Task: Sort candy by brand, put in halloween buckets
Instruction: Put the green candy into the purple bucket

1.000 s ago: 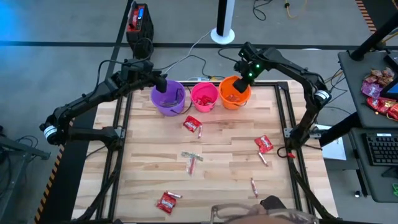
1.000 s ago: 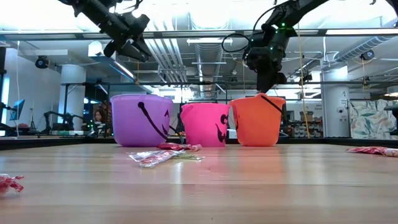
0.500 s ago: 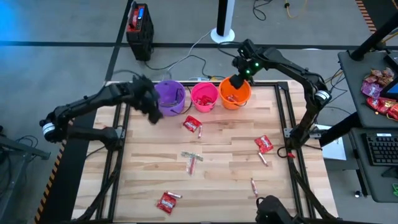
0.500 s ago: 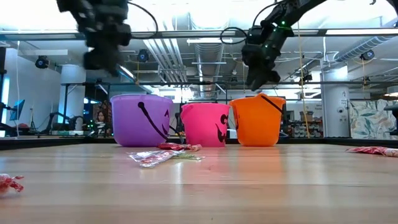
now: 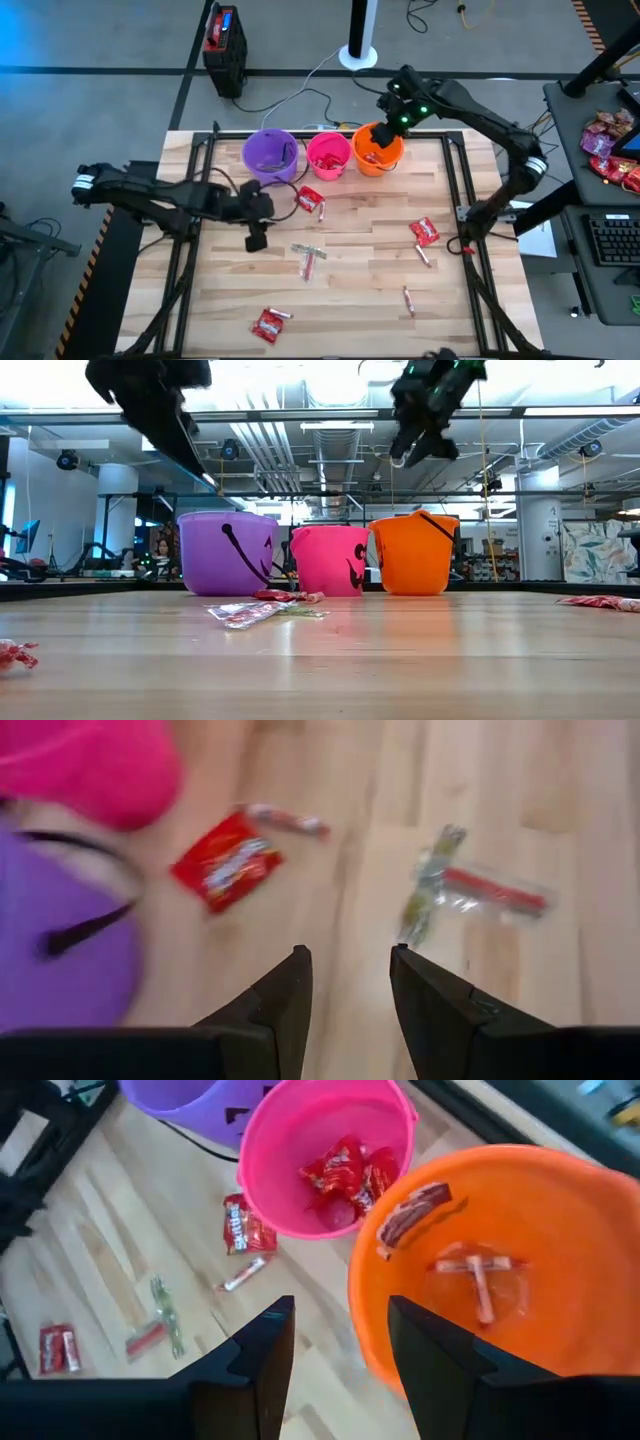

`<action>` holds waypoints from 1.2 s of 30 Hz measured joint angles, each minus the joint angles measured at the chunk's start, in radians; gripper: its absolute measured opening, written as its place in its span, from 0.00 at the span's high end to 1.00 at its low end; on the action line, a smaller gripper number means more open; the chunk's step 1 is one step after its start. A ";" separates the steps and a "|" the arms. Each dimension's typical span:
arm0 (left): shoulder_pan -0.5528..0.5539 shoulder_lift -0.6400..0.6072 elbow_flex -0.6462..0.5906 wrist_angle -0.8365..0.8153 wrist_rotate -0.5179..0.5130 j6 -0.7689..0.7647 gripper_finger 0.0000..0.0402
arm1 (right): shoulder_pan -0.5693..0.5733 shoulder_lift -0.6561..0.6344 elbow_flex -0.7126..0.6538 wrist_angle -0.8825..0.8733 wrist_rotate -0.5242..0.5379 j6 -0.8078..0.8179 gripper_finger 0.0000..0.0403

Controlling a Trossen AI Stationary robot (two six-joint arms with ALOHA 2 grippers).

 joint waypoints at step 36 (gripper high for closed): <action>0.044 0.552 0.094 0.260 0.296 0.227 0.62 | 0.040 -0.258 -0.237 0.070 0.107 -0.086 0.51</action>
